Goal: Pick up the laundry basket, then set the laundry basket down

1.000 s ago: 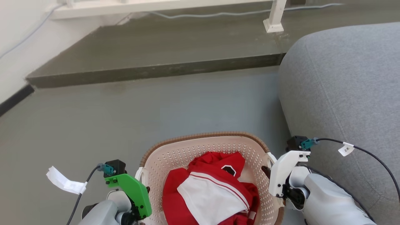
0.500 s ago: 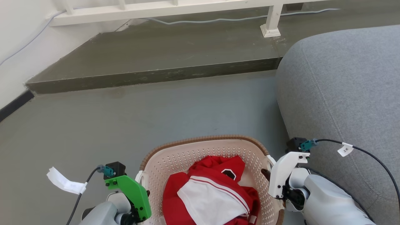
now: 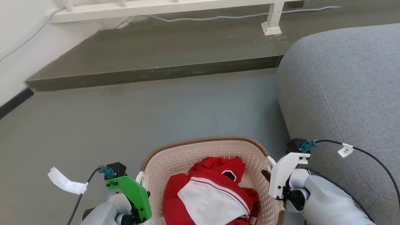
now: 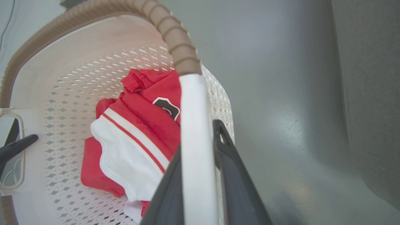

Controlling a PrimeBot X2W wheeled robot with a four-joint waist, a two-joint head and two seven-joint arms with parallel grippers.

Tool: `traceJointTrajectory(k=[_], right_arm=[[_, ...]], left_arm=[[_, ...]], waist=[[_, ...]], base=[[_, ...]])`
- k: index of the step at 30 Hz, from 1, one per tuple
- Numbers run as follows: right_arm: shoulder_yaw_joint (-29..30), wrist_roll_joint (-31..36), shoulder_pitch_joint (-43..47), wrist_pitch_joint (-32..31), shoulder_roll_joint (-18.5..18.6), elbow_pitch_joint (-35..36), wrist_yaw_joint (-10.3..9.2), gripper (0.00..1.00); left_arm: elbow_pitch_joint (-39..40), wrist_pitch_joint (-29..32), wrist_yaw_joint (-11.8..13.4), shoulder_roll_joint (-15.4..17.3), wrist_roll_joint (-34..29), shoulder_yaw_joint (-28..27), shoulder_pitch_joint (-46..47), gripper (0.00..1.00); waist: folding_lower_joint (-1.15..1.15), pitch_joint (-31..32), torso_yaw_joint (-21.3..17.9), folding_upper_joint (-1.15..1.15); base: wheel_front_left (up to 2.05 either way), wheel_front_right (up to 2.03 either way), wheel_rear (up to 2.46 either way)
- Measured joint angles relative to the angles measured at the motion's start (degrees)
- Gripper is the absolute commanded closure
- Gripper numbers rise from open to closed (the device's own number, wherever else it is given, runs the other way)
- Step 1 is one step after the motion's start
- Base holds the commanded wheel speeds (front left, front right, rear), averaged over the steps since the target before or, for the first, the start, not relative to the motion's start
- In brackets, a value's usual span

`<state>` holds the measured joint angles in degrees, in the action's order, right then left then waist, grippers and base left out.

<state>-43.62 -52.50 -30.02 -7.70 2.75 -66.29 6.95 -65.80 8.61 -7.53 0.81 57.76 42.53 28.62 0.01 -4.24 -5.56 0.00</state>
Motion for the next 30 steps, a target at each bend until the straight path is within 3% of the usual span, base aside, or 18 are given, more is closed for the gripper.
traceJointTrajectory(k=[30], right_arm=[[-1.8, -1.4, -0.1, 0.2, 0.1, -0.3, 0.00, 1.00]], left_arm=[[-0.4, 0.1, 0.0, 0.0, 1.1, 1.7, 0.2, 1.00]], waist=[[0.00, -1.4, -0.2, 0.00]], base=[[0.00, 0.00, 0.00]])
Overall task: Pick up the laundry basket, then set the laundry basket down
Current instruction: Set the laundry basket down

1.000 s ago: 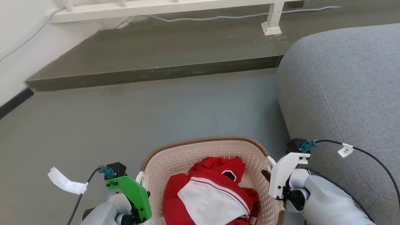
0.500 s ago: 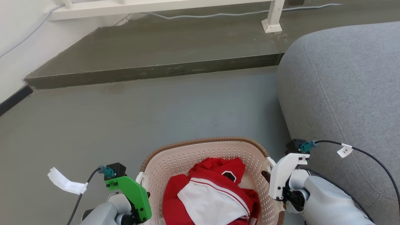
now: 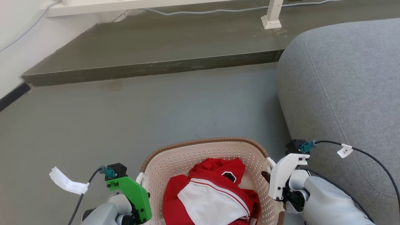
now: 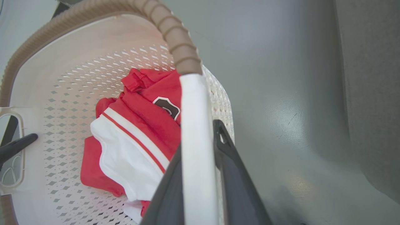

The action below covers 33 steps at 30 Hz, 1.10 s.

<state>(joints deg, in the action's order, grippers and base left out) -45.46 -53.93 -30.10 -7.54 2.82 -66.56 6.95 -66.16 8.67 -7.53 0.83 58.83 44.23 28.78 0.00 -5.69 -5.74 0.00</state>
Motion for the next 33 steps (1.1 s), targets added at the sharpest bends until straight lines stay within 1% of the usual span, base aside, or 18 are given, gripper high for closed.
traceJointTrajectory(k=[5, 13, 25, 33], right_arm=[[-0.2, -0.1, -0.3, 0.5, 0.0, 0.0, 0.00, 1.00], [-0.2, -0.2, -3.5, 3.1, 0.8, 0.9, 0.00, 1.00], [-0.3, -0.2, -7.8, 8.0, 1.1, 2.7, 0.00, 1.00], [-0.2, 0.0, -11.4, 12.0, 1.5, 3.3, 0.00, 1.00]], left_arm=[[-0.1, -0.3, 0.0, 0.0, 0.0, 0.0, 0.4, 1.00], [0.2, -3.0, 0.0, 0.0, 0.0, 0.0, 4.0, 1.00], [0.2, -7.7, 0.0, 0.9, -0.7, -0.2, 8.8, 1.00], [0.5, -11.4, 0.0, 1.2, -2.2, -0.4, 12.8, 1.00]], waist=[[0.00, -0.8, -0.1, 0.00], [0.00, -4.4, -0.1, 0.00], [-0.01, -13.0, 0.2, 0.00], [-0.01, -19.3, 0.4, 0.00]], base=[[0.00, 0.00, 0.00], [0.00, 0.00, 0.00], [0.00, 0.00, 0.00], [0.00, 0.00, 0.00]])
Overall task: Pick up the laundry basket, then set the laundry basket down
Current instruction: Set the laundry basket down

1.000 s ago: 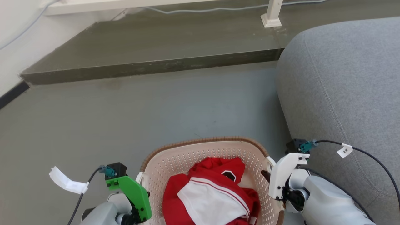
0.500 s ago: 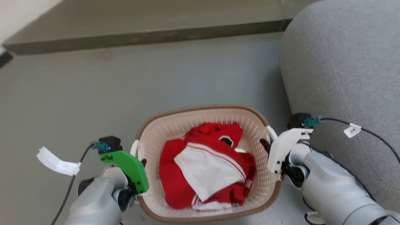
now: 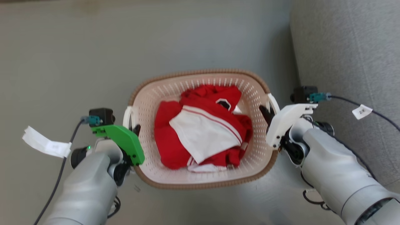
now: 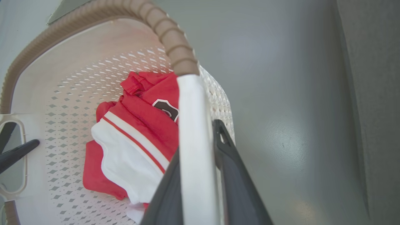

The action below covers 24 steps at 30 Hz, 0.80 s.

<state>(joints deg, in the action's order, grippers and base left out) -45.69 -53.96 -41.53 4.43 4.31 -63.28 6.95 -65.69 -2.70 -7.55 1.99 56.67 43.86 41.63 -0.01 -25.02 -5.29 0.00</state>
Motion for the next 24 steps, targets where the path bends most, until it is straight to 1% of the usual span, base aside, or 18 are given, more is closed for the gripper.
traceJointTrajectory(k=[10, 19, 24], right_arm=[[0.0, 0.5, -4.4, 4.1, 0.0, 0.7, 0.00, 1.00], [-0.2, 0.5, -6.5, 5.7, -0.1, 0.7, 0.00, 1.00], [-0.8, 0.5, -7.4, 6.3, -0.1, 0.7, 0.00, 1.00]], left_arm=[[0.2, -3.5, 0.0, 0.9, -1.2, -0.4, 5.1, 1.00], [-0.3, -5.7, 0.0, 0.9, -1.4, -0.7, 7.3, 1.00], [-0.4, -6.4, 0.0, 0.9, -1.5, -0.6, 8.3, 1.00]], waist=[[0.00, -8.2, 0.2, 0.00], [0.00, -15.4, 0.1, 0.00], [0.00, -17.8, -0.1, 0.00]], base=[[0.00, 0.00, 0.00], [0.00, 0.00, 0.00], [0.00, 0.00, 0.00]])
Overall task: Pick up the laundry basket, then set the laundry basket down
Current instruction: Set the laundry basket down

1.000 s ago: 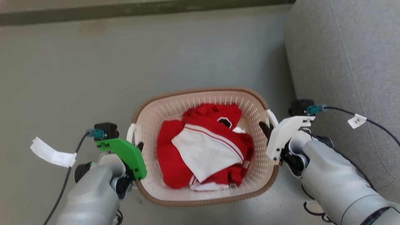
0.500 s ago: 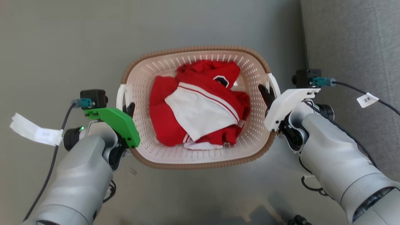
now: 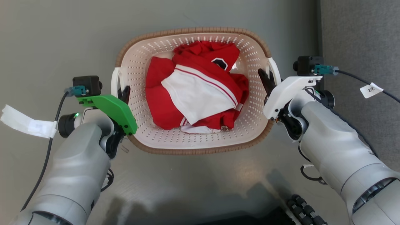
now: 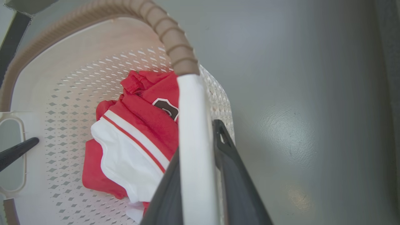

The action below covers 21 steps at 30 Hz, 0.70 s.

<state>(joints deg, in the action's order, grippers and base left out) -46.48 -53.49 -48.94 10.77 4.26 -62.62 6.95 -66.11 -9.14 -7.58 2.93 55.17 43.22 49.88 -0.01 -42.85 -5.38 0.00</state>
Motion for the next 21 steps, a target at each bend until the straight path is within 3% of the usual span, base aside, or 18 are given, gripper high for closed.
traceJointTrajectory(k=[21], right_arm=[[-1.7, 0.0, -3.5, 2.6, 0.2, 0.3, 0.00, 1.00]], left_arm=[[-1.1, -3.4, 0.0, 0.2, -1.5, 0.4, 4.3, 1.00]], waist=[[0.00, -7.8, -0.2, 0.00]], base=[[0.00, 0.00, 0.00]])
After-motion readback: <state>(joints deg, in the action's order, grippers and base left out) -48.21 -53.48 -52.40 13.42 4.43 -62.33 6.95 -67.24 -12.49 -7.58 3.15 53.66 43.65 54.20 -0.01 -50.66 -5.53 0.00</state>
